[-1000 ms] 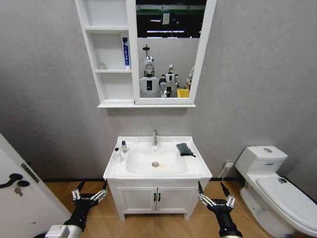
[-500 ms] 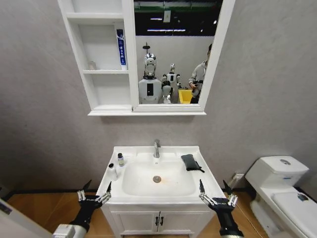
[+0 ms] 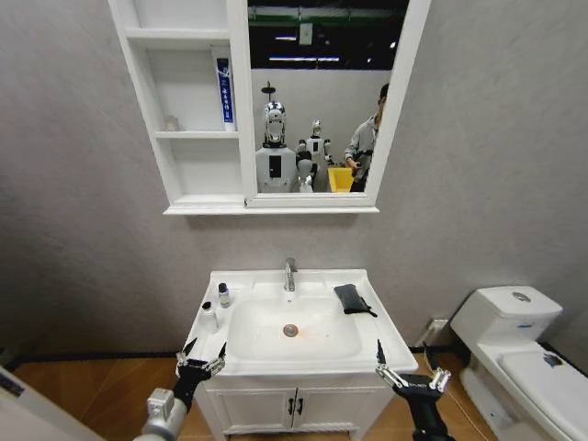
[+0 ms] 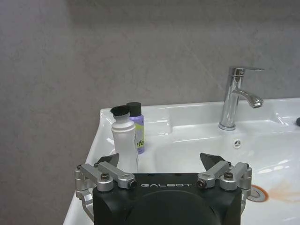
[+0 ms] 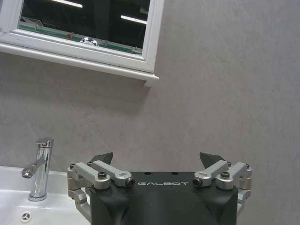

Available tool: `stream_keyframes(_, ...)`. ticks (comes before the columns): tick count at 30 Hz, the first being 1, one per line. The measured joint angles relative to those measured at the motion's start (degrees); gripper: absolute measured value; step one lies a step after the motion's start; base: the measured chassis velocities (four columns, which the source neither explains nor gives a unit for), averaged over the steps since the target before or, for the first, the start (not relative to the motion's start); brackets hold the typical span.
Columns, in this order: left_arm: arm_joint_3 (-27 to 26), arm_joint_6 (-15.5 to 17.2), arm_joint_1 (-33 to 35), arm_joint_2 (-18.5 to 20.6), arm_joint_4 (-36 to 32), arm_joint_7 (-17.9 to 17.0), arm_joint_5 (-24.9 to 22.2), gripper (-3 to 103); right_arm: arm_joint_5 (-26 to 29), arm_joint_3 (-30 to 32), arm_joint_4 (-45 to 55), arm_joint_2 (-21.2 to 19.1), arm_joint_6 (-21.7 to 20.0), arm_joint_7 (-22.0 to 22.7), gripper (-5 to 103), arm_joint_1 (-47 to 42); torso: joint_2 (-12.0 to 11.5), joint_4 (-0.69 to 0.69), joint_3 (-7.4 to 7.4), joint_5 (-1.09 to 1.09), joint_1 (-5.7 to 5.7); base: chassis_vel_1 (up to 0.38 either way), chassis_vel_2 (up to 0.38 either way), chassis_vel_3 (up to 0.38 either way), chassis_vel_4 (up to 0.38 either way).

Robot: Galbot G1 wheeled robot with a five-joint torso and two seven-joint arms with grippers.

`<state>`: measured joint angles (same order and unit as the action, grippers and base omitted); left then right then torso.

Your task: Move facial cleanser and shampoo from washbasin to cabinet, then wipe washbasin with towel.

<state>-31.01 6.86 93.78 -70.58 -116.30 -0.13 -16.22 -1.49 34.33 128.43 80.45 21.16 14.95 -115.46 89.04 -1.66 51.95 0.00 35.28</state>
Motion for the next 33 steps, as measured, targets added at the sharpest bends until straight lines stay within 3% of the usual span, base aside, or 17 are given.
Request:
stream_keyframes(23,4.6,1.8,-21.3,1.8,18.7,-5.1,-7.1,97,3.5,0.3,-1.4,0.3,0.5,-2.0,100,-1.2,0.0,-0.01,0.0,0.0,0.0,0.0,0.0,0.0,0.0)
stream_keyframes(28,4.9,2.0,-23.2,1.6,20.6,-5.7,-7.9,82,4.0,1.0,-1.2,0.2,0.4,-1.8,100,-1.4,0.0,0.0,0.0,0.0,0.0,0.0,0.0,0.0,0.0)
stream_keyframes(32,4.6,2.0,-22.3,2.0,19.7,-5.5,-8.0,60,4.1,1.2,-1.1,0.4,0.3,-1.4,100,-1.3,0.0,0.01,0.0,0.0,0.0,0.0,0.0,0.0,0.0)
stream_keyframes(33,4.6,2.0,-22.3,2.0,19.7,-5.5,-8.0,60,4.1,1.2,-1.1,0.4,0.3,-1.4,100,-1.3,0.0,0.01,0.0,0.0,0.0,0.0,0.0,0.0,0.0)
